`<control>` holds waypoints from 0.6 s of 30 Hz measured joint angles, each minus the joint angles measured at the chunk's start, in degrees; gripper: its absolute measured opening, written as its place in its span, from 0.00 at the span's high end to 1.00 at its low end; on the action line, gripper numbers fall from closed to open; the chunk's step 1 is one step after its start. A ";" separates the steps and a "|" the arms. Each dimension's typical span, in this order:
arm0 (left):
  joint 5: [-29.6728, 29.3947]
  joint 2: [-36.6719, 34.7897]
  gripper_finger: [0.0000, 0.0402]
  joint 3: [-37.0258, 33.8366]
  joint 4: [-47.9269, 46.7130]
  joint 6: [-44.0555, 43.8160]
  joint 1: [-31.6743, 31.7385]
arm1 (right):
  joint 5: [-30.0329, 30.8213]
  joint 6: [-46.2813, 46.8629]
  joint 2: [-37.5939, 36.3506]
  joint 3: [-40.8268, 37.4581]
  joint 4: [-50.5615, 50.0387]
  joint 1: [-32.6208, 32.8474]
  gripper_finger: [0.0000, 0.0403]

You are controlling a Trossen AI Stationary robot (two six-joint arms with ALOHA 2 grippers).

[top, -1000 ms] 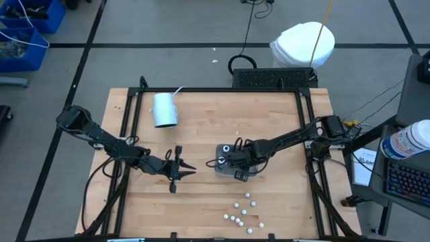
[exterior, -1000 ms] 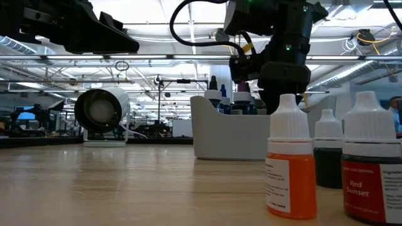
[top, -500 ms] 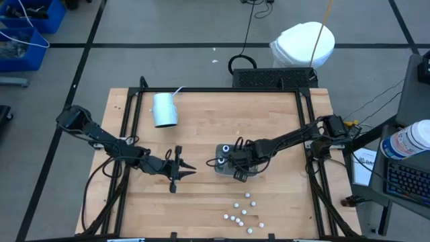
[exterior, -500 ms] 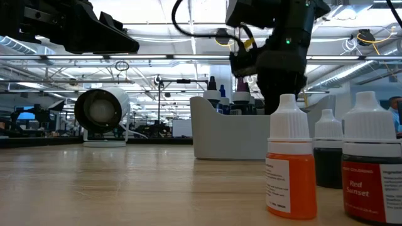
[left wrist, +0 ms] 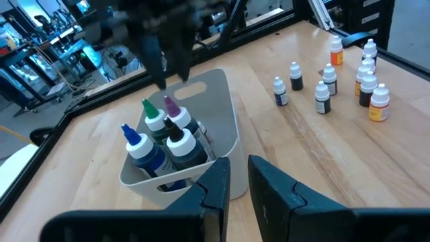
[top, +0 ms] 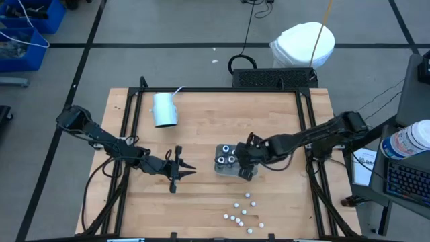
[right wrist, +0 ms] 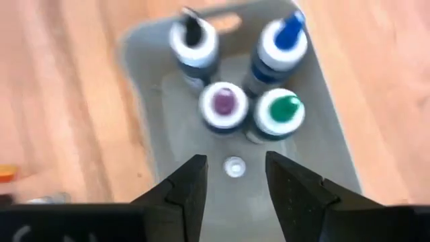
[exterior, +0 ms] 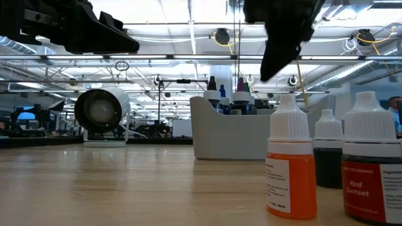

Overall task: Pick & Place food coloring
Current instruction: Put the small blue food coloring bottle into the gray bin

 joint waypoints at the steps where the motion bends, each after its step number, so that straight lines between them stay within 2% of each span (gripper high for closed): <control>1: 0.00 0.00 0.84 0.00 0.00 0.02 0.00 | 1.35 -0.60 -0.60 0.01 0.36 1.28 0.66; 5: -0.02 0.00 0.84 0.00 0.00 0.04 0.00 | 7.46 1.87 -1.81 0.02 1.12 7.55 0.68; 13: -0.02 0.00 0.84 0.00 0.02 -0.72 0.00 | 12.46 12.63 -1.17 0.41 2.04 19.51 0.75; 18: -0.02 0.00 0.84 0.00 0.02 -0.61 0.00 | 15.15 12.25 -1.27 0.43 7.93 24.42 0.83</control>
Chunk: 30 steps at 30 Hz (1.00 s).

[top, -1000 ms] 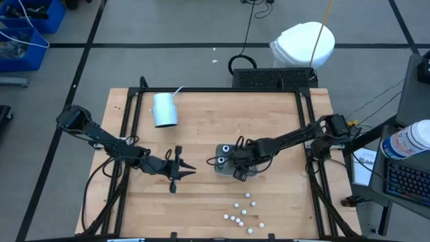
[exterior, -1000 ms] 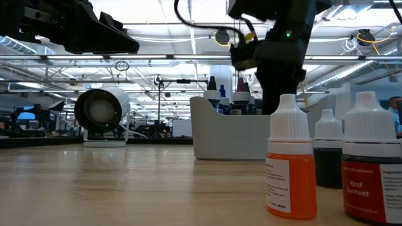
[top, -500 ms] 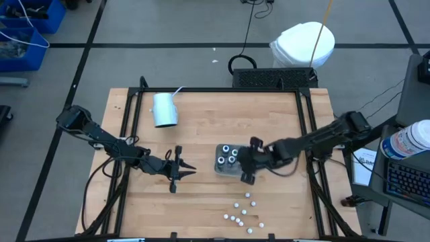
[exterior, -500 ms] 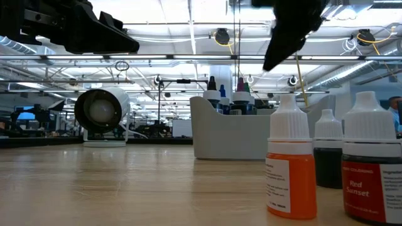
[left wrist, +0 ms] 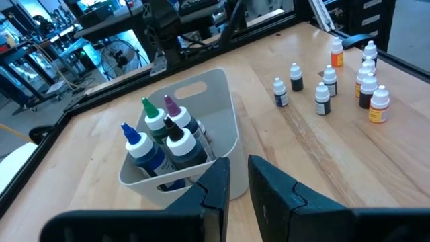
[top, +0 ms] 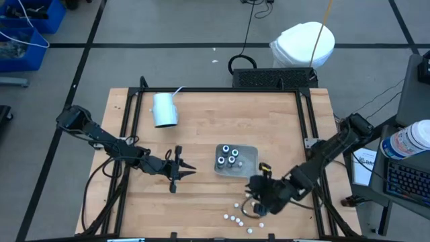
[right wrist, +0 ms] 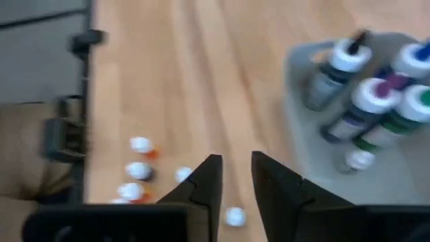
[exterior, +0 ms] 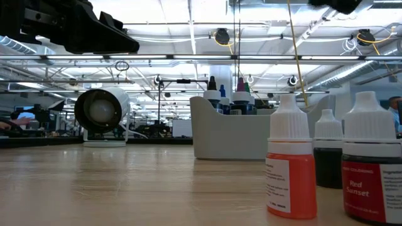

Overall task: Pick & Place food coloring
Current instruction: Put the small blue food coloring bottle into the gray bin

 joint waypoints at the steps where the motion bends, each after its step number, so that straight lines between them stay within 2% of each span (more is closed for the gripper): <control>1: 0.00 0.00 0.84 0.00 0.00 0.19 0.00 | 0.00 -0.80 0.00 0.02 1.61 0.56 0.85; 7: -0.02 0.00 0.84 0.00 0.04 0.98 0.00 | -0.39 -4.06 0.00 0.96 -0.70 1.95 0.95; 14: -0.02 0.00 0.84 0.00 0.04 -0.31 0.00 | -7.81 -1.32 0.02 0.96 -5.60 0.20 1.00; 21: -0.01 0.00 0.84 0.00 0.02 -0.36 0.00 | -7.45 0.77 0.02 0.96 -5.22 -0.08 0.99; 24: -0.01 0.00 0.84 0.00 0.01 -0.40 0.00 | -5.18 3.25 0.02 0.96 -5.24 -0.06 0.98; 30: -0.02 0.00 0.84 0.00 0.00 -0.51 0.00 | -4.26 5.12 0.02 0.96 -4.82 0.59 0.85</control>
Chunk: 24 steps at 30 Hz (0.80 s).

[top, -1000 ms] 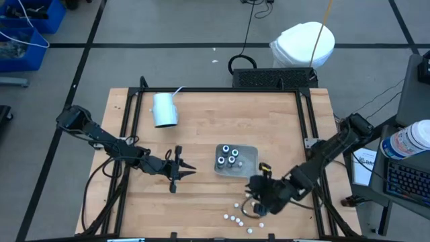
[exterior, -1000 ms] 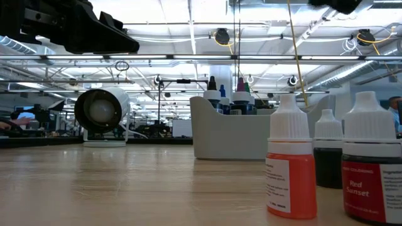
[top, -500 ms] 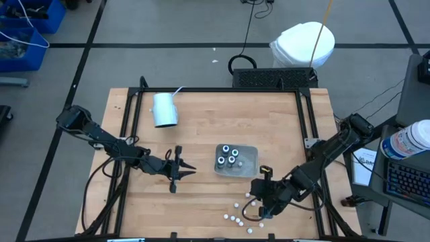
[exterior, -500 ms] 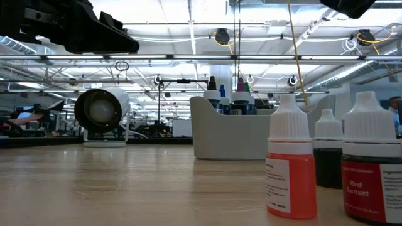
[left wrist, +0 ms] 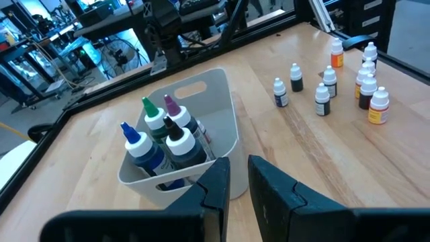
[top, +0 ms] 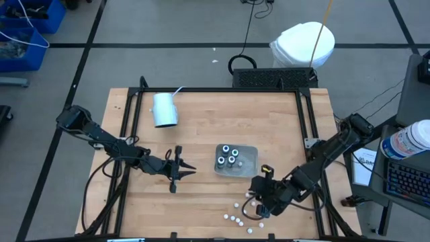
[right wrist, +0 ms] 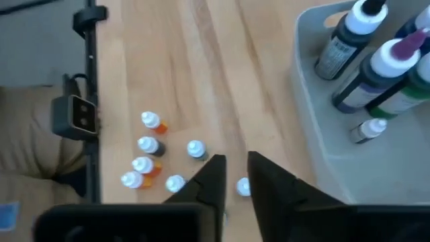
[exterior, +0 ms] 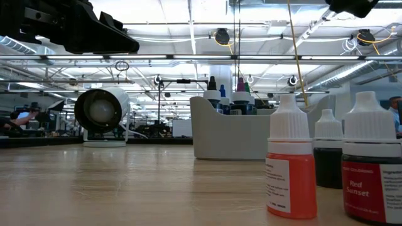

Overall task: Pick & Place food coloring
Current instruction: Put the small blue food coloring bottle into the gray bin

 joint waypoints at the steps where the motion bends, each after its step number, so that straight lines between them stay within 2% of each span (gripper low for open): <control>1: 0.00 0.00 0.84 0.00 -0.03 -0.19 0.00 | 0.14 1.28 0.18 0.00 0.35 0.21 0.82; 6: 0.04 0.00 0.84 0.00 -0.09 -0.66 0.00 | 1.18 7.75 2.47 -0.11 3.81 0.72 0.67; 9: 0.04 0.00 0.84 0.00 -0.44 -0.52 0.00 | 1.09 7.86 4.31 -0.09 6.03 2.26 0.62; 15: 0.04 0.00 0.84 0.00 -1.67 -0.33 0.00 | -6.32 11.24 6.22 -0.09 7.97 5.80 0.61; 17: 0.05 0.00 0.84 0.00 -1.97 -1.27 0.00 | -4.71 13.07 6.71 -0.09 8.21 6.97 0.61; 19: 0.06 0.00 0.84 0.00 -1.86 -1.95 0.00 | -0.66 14.01 7.07 -0.11 7.98 8.53 0.61; 24: 0.09 0.00 0.84 0.00 -0.54 -1.82 0.00 | 1.27 13.35 7.68 -0.10 3.65 10.76 0.58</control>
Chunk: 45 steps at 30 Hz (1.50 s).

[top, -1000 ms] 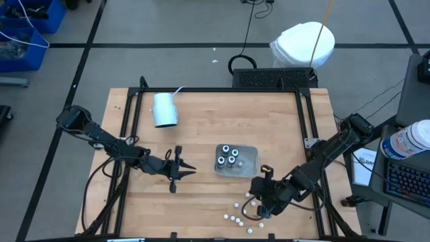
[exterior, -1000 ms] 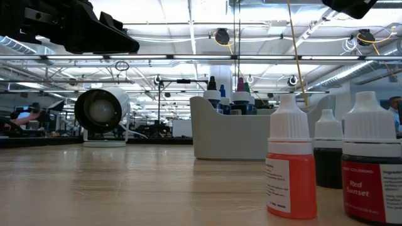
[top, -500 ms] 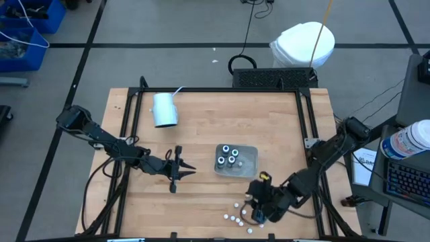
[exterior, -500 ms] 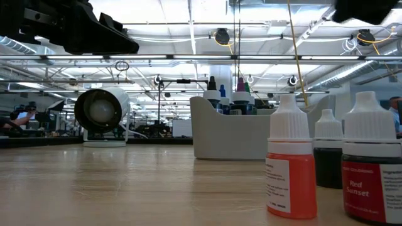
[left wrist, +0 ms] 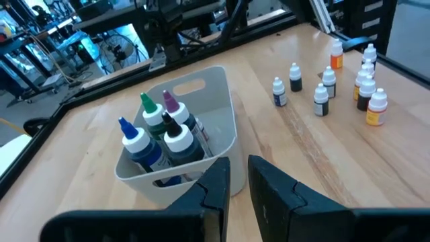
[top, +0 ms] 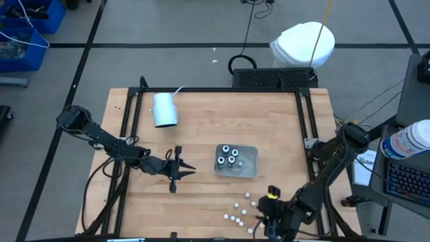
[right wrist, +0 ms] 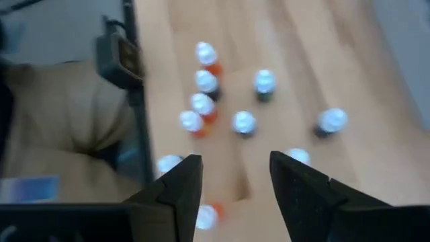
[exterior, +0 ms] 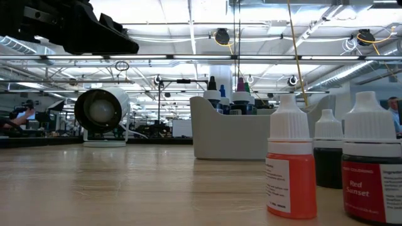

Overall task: Pick & Place food coloring
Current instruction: Put the small blue food coloring bottle into the gray bin

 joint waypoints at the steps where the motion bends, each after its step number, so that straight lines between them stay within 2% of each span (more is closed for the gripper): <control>1: -0.01 0.00 0.84 0.00 -0.22 -0.01 0.00 | 1.75 0.06 -0.01 0.01 -1.49 0.15 0.58; 4: -0.02 0.00 0.84 0.00 -0.94 0.24 0.00 | 5.85 -0.43 -0.01 -0.01 -5.49 -0.30 0.57; 10: -0.04 0.00 0.84 0.00 -1.26 2.31 0.00 | 5.72 -6.10 -0.01 0.01 -4.99 -4.54 0.57; 17: -0.04 0.00 0.84 0.00 -1.24 2.40 0.00 | -2.88 -19.05 1.48 0.01 -0.59 -11.41 0.57; 25: -0.07 0.00 0.84 0.00 -2.40 1.63 0.00 | -9.08 -29.21 5.54 0.03 -1.20 -12.52 0.57; 45: -0.07 0.00 0.84 0.00 -1.67 2.30 0.00 | -7.41 -31.15 7.54 0.00 -1.03 -12.74 0.57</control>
